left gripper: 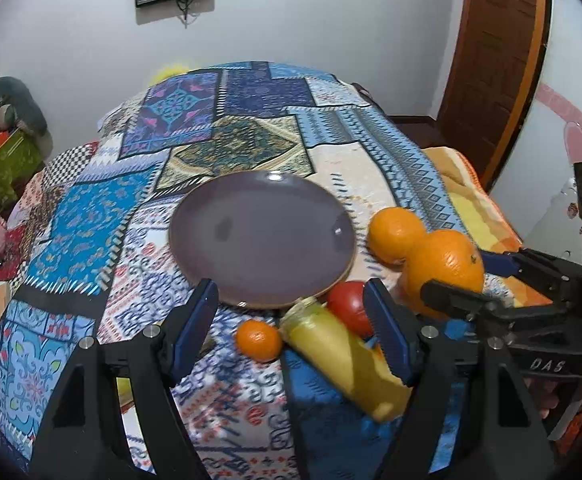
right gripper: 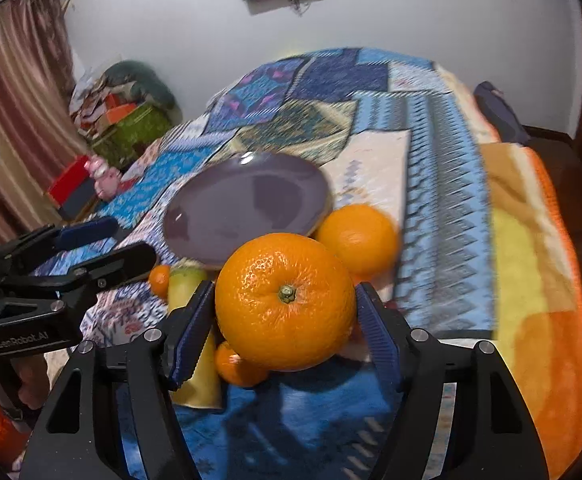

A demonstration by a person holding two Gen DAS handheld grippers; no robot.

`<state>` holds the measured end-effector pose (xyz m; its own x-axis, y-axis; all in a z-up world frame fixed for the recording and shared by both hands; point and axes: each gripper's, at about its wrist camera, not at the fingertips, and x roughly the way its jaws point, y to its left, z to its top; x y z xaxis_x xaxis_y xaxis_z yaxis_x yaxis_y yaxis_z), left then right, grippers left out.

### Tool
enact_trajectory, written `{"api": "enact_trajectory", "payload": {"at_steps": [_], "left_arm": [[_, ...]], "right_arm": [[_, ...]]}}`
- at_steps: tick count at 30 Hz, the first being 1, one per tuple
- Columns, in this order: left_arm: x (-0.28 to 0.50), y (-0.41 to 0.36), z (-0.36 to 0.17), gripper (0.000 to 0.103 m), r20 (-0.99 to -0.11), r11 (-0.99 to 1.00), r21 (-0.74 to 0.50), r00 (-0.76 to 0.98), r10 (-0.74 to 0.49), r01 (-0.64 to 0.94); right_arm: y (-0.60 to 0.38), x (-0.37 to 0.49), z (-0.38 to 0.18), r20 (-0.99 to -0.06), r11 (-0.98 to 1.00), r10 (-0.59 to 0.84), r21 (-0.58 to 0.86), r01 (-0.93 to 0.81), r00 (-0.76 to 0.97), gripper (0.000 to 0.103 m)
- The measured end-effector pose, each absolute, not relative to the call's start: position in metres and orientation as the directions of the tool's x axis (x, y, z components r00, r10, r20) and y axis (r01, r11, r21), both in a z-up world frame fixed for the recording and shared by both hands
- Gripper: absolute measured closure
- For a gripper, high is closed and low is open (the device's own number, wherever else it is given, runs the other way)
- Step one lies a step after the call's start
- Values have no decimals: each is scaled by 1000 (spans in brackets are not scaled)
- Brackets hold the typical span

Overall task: Organize fruits
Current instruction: 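Grasp the large orange with the right gripper while the left gripper grasps another orange, then carry both oranges over the purple plate and lower them onto it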

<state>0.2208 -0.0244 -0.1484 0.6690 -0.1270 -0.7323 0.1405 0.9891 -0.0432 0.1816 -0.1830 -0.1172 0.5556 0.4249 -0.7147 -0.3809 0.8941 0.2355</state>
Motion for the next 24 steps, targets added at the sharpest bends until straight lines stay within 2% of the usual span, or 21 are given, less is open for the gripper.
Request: {"api": "enact_trajectory", "payload": {"at_steps": [9, 16, 24], "left_arm": [[267, -84, -156, 28, -770, 968, -89, 601, -215, 233], [304, -126, -181, 28, -819, 958, -64, 534, -211, 281], [331, -141, -205, 28, -855, 958, -75, 476, -204, 276]], "right_arm": [[-244, 187, -104, -697, 947, 318, 204, -248, 642, 36], [-266, 189, -105, -690, 957, 291, 210, -201, 662, 36], [-279, 196, -113, -691, 956, 294, 228, -186, 660, 36]]}}
